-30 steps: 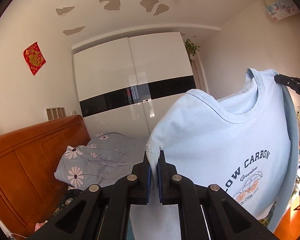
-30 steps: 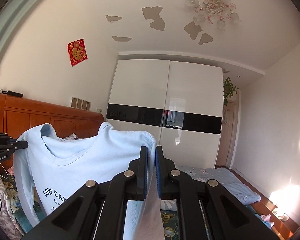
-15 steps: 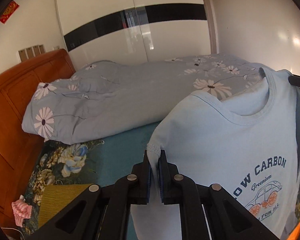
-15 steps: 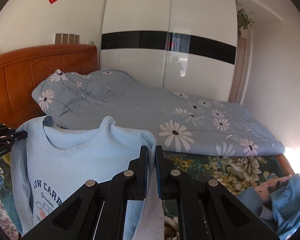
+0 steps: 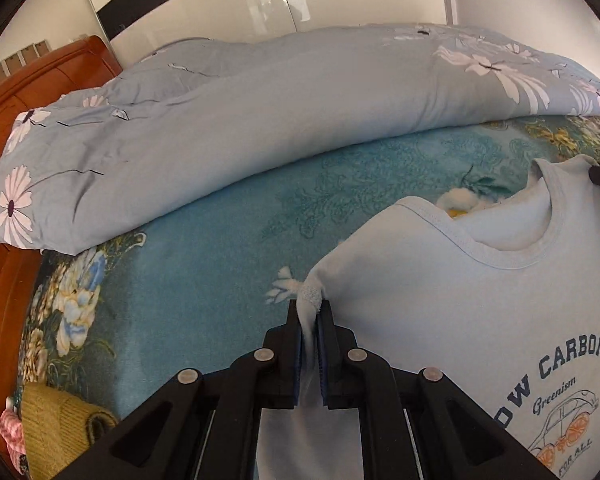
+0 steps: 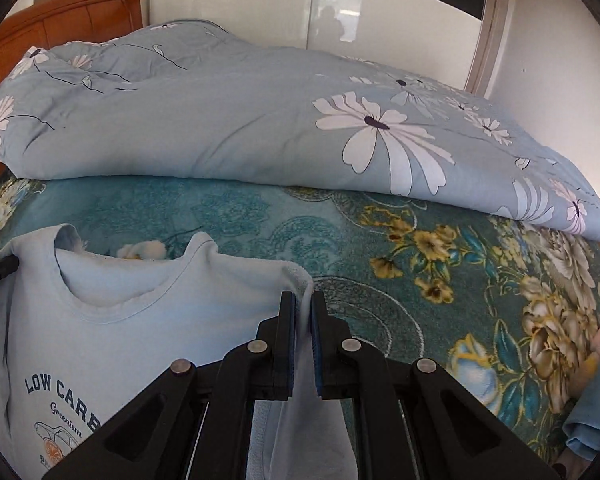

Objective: Fold clothes
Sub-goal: 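Lay the shirt flat on the bed and open both grippers, then withdraw both grippers from the flattened shirt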

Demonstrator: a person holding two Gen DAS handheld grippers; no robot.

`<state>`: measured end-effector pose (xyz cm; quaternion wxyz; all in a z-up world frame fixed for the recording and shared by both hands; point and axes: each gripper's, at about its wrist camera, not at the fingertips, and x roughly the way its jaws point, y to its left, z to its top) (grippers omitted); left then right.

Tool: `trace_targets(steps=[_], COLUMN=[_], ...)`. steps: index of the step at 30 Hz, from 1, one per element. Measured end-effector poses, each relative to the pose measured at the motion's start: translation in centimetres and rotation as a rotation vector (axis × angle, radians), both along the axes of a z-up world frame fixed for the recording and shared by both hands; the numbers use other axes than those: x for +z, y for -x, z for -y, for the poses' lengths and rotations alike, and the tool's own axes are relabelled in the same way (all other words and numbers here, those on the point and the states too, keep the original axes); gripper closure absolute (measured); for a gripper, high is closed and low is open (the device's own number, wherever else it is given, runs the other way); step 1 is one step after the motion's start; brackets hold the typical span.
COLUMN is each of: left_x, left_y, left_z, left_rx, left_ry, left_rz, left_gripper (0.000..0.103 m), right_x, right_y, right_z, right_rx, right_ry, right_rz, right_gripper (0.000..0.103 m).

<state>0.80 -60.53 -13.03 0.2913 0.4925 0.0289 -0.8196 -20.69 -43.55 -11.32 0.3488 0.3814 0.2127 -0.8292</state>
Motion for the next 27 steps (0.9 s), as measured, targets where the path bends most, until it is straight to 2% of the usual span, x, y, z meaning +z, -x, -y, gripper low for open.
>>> trace_targets(steps=[4,6,7,8,9,10,11,14,18,20,23,27], left_x=[-2.1,-2.2,-1.9,-1.6,-1.0,-0.2,0.6,2.8,5.6,6.7,6.6,6.9], left_y=[0.5,-0.1,-0.7,-1.3,-2.2,-3.2,-4.3,-8.6,-14.6,-17.6,-21.0,-22.6], left_z=[0.5,0.5,0.5,0.5,0.4,0.2,0.0,-2.2,-5.4,-7.5,-12.1,-15.2], left_rx=[-0.01,-0.013,-0.009,-0.005,0.003,0.014,0.025,0.094,0.195,0.237,0.253,0.234], left_ry=[-0.057,-0.101,-0.117,-0.132,-0.144,-0.153,-0.162,-0.169,-0.174,-0.171,-0.153,-0.146], left_rz=[0.067,0.075,0.072,0.069,0.055,0.034,0.013,-0.068,-0.18,-0.232,-0.289,-0.307], left_gripper=[0.093,0.091,0.083,0.074,0.071,0.063,0.058,0.055,0.048,0.041,0.041,0.041], right_x=[-1.8,-2.7,-2.8,-2.6,-1.9,-1.0,-0.1,2.5,4.8,4.3,2.2,-1.0], right_y=[0.5,0.7,0.7,0.7,0.4,0.1,-0.2,-1.5,-5.7,-8.8,-13.7,-19.4], right_z=[0.5,0.7,0.7,0.6,0.0,-0.7,-1.5,-4.4,-11.2,-14.8,-20.0,-24.4], right_rx=[0.007,0.011,0.021,0.032,0.035,0.033,0.032,0.038,0.106,0.151,0.185,0.214], right_ry=[-0.047,-0.07,-0.074,-0.076,-0.063,-0.044,-0.024,0.037,0.091,0.077,0.069,0.05], right_rz=[0.025,0.038,0.046,0.05,0.049,0.046,0.043,0.046,0.113,0.152,0.215,0.289], right_gripper=[0.095,0.095,0.092,0.085,0.079,0.063,0.055,0.055,0.055,0.055,0.055,0.055])
